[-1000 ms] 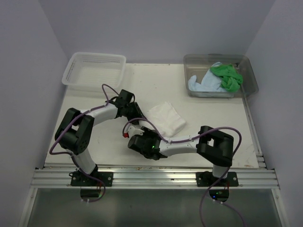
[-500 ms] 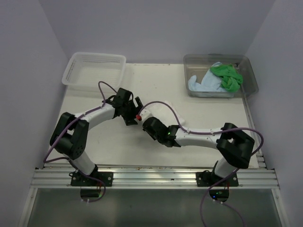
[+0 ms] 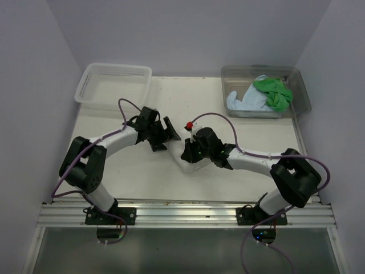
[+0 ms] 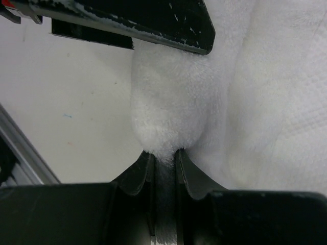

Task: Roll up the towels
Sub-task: Roll the towel

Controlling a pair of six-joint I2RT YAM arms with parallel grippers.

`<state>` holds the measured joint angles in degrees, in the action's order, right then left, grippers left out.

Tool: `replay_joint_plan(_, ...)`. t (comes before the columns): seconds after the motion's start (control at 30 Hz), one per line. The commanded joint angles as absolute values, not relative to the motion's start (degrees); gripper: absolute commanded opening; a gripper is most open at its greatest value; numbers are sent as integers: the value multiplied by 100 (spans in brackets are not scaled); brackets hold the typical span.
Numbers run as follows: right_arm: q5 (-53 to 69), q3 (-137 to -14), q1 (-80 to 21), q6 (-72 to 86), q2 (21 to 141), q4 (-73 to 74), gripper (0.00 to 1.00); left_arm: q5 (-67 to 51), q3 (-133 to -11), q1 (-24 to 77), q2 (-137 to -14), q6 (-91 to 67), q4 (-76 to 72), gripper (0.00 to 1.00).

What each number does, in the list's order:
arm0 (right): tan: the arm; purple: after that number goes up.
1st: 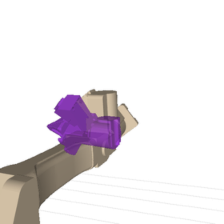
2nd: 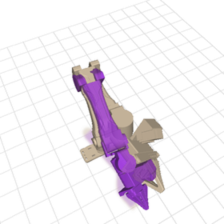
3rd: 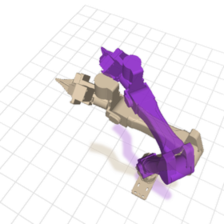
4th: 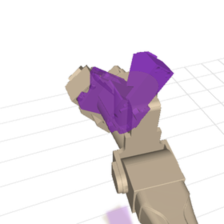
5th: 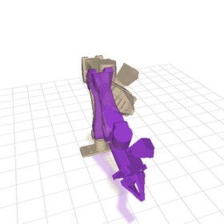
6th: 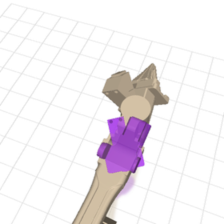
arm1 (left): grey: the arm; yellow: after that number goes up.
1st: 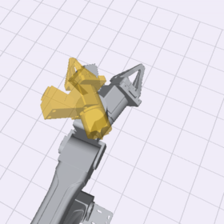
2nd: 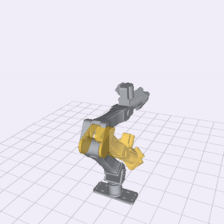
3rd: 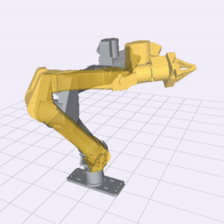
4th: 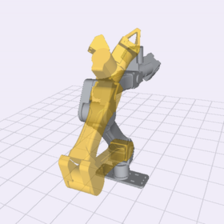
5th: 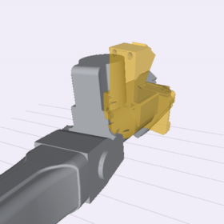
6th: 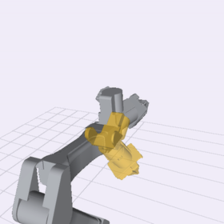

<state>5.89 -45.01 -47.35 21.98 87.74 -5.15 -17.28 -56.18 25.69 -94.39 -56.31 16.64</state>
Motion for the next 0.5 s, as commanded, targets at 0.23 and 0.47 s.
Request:
replay_joint_plan(0.23,3056,-3665,-3912,4015,8990,-2135,0,-2021,-5502,2645,-9518,-5555,1046,89)
replay_joint_plan(0.47,3954,-3367,-3464,4982,9659,-3461,0,-1951,-5511,2707,-9685,-5493,932,92)
